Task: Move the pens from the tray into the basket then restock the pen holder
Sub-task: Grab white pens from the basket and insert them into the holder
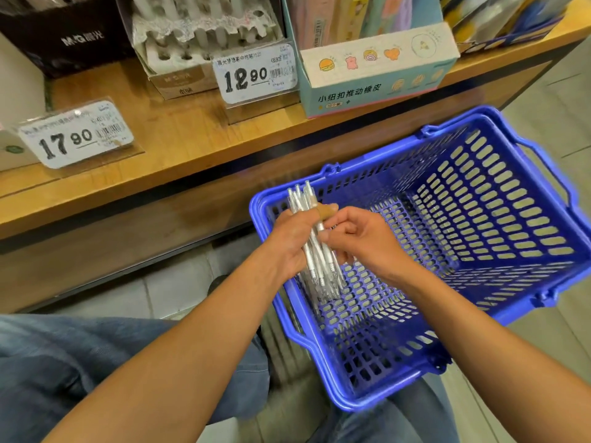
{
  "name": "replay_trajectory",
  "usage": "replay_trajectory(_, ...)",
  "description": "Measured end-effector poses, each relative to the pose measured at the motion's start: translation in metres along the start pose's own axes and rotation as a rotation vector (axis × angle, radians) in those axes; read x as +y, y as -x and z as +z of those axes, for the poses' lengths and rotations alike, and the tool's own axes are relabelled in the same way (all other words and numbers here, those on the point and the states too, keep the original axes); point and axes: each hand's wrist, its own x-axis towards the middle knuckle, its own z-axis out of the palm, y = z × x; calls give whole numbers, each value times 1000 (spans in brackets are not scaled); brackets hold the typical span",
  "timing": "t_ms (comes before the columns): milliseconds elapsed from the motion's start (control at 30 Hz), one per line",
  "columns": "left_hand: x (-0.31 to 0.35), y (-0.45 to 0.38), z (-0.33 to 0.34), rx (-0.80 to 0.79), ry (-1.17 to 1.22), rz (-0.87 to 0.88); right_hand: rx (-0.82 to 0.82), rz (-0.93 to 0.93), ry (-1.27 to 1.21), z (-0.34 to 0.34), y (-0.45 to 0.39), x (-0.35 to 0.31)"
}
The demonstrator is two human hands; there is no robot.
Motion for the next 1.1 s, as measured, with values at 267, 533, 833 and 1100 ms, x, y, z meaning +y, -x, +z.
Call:
replay_trajectory(267,-1,-8,0,114,-43,33,123,387,546,-38,-64,91)
replay_trajectory(533,-1,-8,-4,81,12,28,33,559,976,-17,-77,153)
replay_trajectory(833,1,-5,-3,89,4,4,78,671,828,-23,-79,155)
replay_trajectory(1100,-4,-9,-1,132,-28,9,65,425,583,-53,-38,80)
